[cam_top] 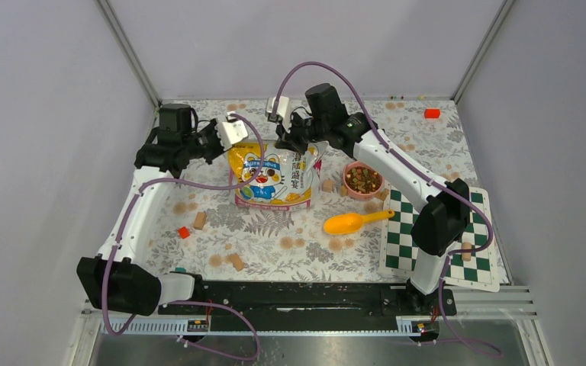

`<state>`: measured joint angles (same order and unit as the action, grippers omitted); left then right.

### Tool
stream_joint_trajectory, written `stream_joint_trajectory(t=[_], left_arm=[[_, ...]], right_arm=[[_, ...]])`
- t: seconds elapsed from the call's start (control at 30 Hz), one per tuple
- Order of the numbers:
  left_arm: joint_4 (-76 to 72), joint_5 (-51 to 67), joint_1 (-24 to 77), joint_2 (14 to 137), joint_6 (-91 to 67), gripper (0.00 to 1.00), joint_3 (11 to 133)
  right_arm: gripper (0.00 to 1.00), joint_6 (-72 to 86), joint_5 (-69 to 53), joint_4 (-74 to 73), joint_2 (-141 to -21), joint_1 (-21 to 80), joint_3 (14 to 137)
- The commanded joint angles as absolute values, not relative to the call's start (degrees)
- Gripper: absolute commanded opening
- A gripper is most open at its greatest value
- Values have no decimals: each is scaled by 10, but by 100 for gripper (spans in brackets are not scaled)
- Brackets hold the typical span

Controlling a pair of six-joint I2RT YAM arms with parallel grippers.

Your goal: Serve the pet food

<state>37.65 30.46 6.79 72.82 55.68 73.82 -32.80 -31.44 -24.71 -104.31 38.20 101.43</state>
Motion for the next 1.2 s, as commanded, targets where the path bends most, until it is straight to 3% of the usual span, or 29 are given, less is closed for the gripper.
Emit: stream_joint_trajectory(t=[0.0, 0.57, 0.73, 0.93, 1.1, 1.17], left_arm=[[355, 188, 28, 712, 573, 0, 734], [360, 190, 1, 698, 596, 0, 727], [355, 204, 1, 690, 591, 0, 725], [357, 343, 1, 688, 565, 0, 738], [345, 400, 20, 688, 553, 0, 729], [342, 400, 32, 689, 554, 5, 727]], right_arm=[[4, -339, -224, -321, -997, 337, 1046], [6, -407, -129, -494, -963, 281, 1078], [6, -399, -176, -494, -959, 281, 1089], [27, -291, -337, -448, -1013, 297, 1132], [39, -266, -350, -384, -1060, 346, 1153], [45, -262, -363, -374, -1082, 361, 1174]])
